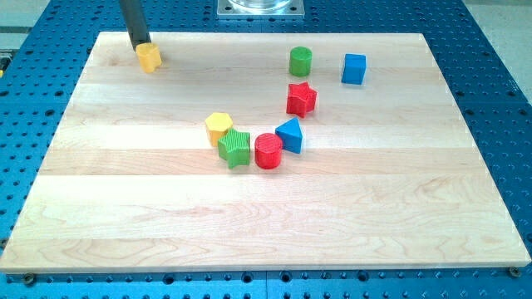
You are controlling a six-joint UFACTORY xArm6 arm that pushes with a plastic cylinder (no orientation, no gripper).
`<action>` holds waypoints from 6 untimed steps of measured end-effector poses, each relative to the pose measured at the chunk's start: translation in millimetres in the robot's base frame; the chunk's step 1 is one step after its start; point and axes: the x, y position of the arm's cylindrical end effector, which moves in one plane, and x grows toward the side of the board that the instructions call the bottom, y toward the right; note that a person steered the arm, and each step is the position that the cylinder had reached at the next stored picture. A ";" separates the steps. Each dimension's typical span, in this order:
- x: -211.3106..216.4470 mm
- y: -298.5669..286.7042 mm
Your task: Keep hexagon below heart
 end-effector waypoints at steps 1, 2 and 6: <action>6.4 0.2; 7.2 85.2; 217.4 128.6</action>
